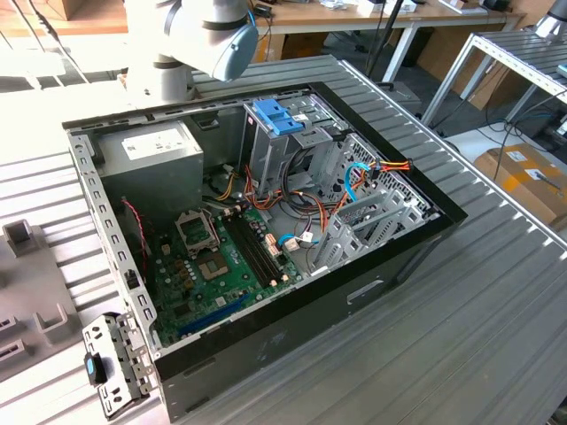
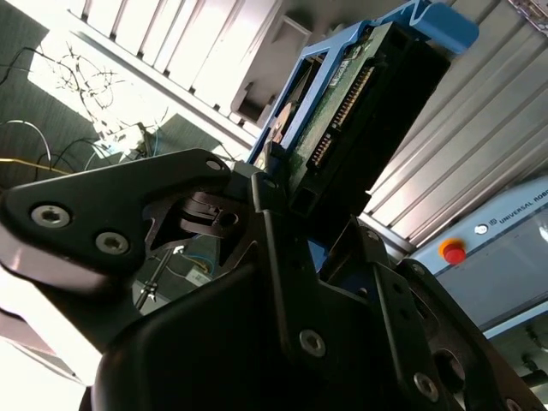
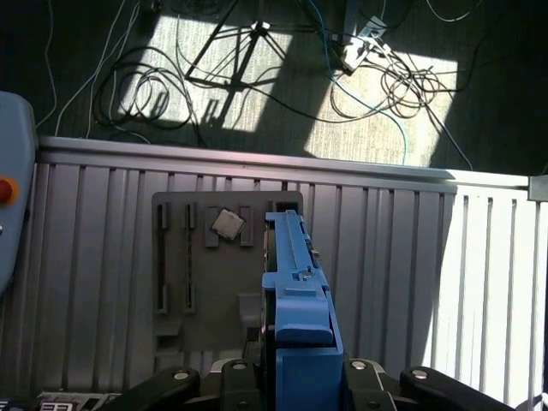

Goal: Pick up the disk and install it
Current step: 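Pick up the disk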

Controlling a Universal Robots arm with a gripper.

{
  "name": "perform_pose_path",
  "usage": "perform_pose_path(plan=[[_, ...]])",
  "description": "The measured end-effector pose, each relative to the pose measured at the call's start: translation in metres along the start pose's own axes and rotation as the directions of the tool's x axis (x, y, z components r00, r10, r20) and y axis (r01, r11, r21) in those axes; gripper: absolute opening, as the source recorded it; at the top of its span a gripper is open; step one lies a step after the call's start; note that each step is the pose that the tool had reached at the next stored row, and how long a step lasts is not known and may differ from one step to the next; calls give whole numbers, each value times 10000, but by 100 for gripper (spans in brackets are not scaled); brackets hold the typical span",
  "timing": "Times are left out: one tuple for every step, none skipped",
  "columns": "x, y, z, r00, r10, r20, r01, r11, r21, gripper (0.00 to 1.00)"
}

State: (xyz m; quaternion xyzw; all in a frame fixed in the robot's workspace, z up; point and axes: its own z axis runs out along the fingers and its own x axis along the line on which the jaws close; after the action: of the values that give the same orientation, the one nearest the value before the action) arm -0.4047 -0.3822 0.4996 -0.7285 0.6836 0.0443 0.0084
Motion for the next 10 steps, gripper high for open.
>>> perform_pose_path(plan=[[1,-4,0,10000,0,1,0,10000,1,37],[2,-9,0,10000,0,1,0,10000,1,37],[3,-14,-1,10000,1,0,-1,10000,-1,37],[5,-19,-1,10000,1,0,-1,10000,-1,37],[6,-24,-1,10000,1,0,-1,10000,-1,37],[7,-32,0,10000,0,0,0,10000,0,37],[8,-38,-1,10000,0,0,0,10000,0,37],[9,-45,-1,10000,1,0,-1,10000,0,37],[10,-53,-1,10000,1,0,-1,10000,-1,37],[12,-66,-1,10000,0,1,0,10000,0,37]])
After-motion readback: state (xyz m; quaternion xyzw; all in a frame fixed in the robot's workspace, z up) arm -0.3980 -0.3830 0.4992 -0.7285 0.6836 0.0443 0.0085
